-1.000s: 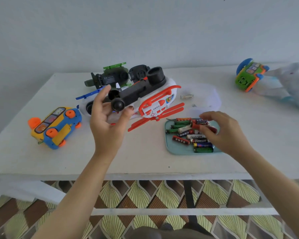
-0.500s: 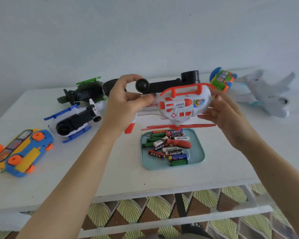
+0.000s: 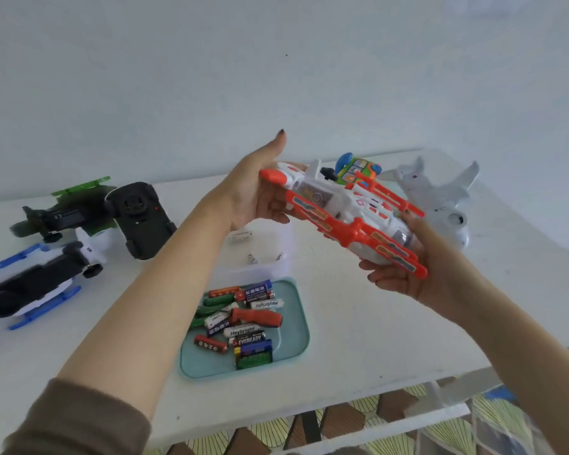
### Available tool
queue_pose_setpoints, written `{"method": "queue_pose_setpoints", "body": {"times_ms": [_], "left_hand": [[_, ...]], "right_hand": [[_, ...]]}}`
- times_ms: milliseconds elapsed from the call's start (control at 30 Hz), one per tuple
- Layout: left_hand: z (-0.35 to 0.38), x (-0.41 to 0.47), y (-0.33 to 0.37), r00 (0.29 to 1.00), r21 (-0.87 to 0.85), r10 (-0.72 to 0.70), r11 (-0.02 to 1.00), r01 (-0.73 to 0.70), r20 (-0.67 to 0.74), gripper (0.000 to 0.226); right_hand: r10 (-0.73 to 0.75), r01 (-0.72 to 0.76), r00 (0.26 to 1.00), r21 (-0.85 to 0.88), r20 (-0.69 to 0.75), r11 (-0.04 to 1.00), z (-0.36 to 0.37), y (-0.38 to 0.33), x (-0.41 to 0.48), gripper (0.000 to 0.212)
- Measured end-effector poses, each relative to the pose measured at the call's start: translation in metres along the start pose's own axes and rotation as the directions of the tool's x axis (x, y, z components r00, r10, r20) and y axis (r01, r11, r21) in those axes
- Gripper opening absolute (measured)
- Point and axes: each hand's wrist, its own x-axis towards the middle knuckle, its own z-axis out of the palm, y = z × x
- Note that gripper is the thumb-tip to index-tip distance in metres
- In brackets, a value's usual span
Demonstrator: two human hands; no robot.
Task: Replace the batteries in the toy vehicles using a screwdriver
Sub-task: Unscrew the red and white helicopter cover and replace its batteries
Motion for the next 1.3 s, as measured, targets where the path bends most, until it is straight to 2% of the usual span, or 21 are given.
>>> {"method": "queue_pose_setpoints", "body": {"times_ms": [133,200,267,333,400,533,667,767,867,967,1033,1100,1200,1300], "left_hand": [[0.011,0.028,-0.007,0.998,0.059,-0.063,0.996,0.064,-0.024,0.078],[0.016,0.041,-0.011,0.993,0.129,-0.108,0.985,0.113,-0.044,0.084],[0.021,0.053,-0.013,0.986,0.227,-0.157,0.959,0.167,-0.062,0.086],[0.027,0.065,-0.013,0.973,0.318,-0.209,0.92,0.228,-0.094,0.081],[0.032,0.074,-0.012,0.956,0.367,-0.251,0.884,0.29,-0.151,0.072],[0.045,0.094,-0.017,0.927,0.269,-0.296,0.896,0.353,-0.23,0.06],[0.049,0.106,-0.025,0.909,0.18,-0.288,0.919,0.351,-0.302,0.05],[0.053,0.107,-0.028,0.898,0.18,-0.298,0.912,0.368,-0.324,0.05],[0.057,0.106,-0.031,0.912,0.228,-0.259,0.913,0.339,-0.319,0.05],[0.063,0.099,-0.034,0.944,0.423,-0.147,0.866,0.267,-0.295,0.041],[0.068,0.089,-0.033,0.949,0.549,-0.093,0.796,0.253,-0.301,0.038],[0.072,0.077,-0.034,0.944,0.577,-0.127,0.764,0.289,-0.305,0.041],[0.077,0.061,-0.038,0.908,0.464,-0.328,0.782,0.416,-0.261,0.058],[0.079,0.053,-0.042,0.905,0.334,-0.376,0.842,0.423,-0.198,0.048]], "right_hand": [[0.143,-0.148,0.989,0.129,0.046,0.98,-0.012,0.007,0.008,0.06],[0.23,-0.243,0.969,0.197,0.09,0.95,-0.019,0.012,0.012,0.064],[0.282,-0.312,0.948,0.256,0.147,0.915,-0.023,0.015,0.015,0.059],[0.321,-0.369,0.927,0.314,0.194,0.875,-0.025,0.02,0.018,0.05],[0.356,-0.41,0.91,0.331,0.211,0.85,-0.024,0.028,0.019,0.05],[0.411,-0.455,0.889,0.286,0.202,0.843,-0.029,0.035,0.026,0.052],[0.443,-0.468,0.879,0.147,0.174,0.871,-0.03,0.03,0.033,0.056],[0.492,-0.486,0.862,-0.076,0.123,0.871,-0.035,0.022,0.037,0.063],[0.531,-0.469,0.847,-0.444,0.018,0.763,-0.047,0.008,0.039,0.077],[0.449,-0.395,0.888,-0.665,-0.099,0.634,-0.057,-0.008,0.045,0.075],[0.324,-0.332,0.933,-0.717,-0.155,0.613,-0.06,-0.014,0.055,0.068],[0.238,-0.279,0.958,-0.725,-0.161,0.63,-0.06,-0.017,0.065,0.06],[0.214,-0.232,0.97,-0.688,-0.114,0.688,-0.056,-0.018,0.076,0.053],[0.241,-0.212,0.969,-0.642,-0.044,0.736,-0.052,-0.018,0.082,0.053]]}}
